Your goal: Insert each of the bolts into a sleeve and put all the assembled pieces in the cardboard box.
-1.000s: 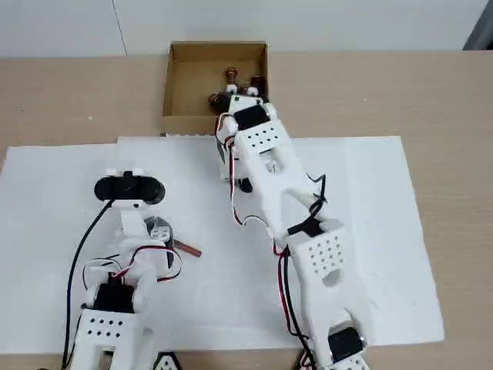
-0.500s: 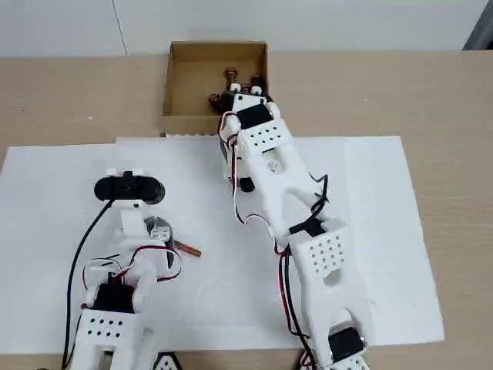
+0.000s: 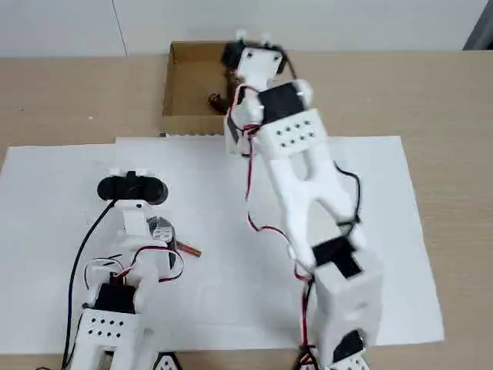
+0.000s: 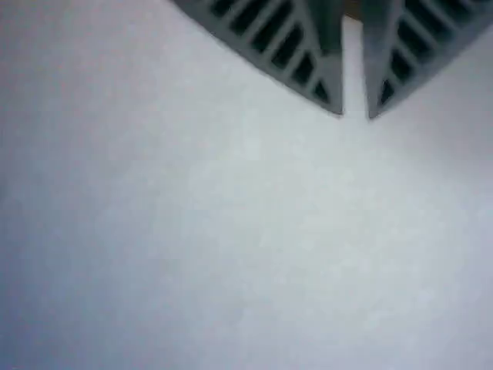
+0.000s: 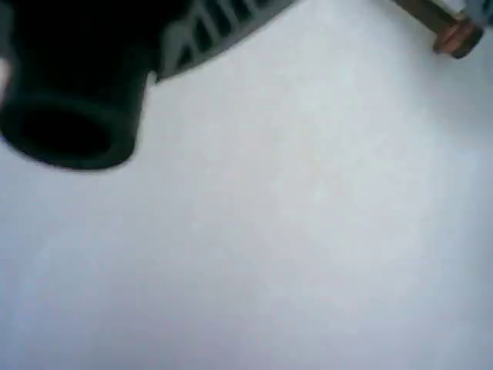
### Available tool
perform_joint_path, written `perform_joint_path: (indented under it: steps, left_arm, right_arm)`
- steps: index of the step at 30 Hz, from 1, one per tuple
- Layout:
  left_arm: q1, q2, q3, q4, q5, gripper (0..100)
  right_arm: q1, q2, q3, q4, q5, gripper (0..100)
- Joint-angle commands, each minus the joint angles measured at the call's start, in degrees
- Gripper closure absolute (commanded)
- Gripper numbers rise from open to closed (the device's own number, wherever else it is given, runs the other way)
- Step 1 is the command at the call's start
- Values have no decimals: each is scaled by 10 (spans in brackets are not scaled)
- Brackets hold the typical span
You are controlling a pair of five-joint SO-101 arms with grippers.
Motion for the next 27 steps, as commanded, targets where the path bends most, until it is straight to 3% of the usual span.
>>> perform_joint_path:
  steps: [1,6,11,20,27]
  left_arm:
    - [-3,-7,-9,-11,-4,995]
    - [-12,-7,-105,18,-1,995]
    - [-15,-4,-240,124,4,995]
    - [-15,-2,-437,380,84,995]
    - [-15,-1,-449,440,132,995]
  right_arm:
    - [19,-113,-3,10,27,996]
    - [45,-210,-2,12,48,996]
    - [77,-287,39,13,56,996]
    - [131,-521,292,9,53,996]
    - [154,-698,537,-1,50,996]
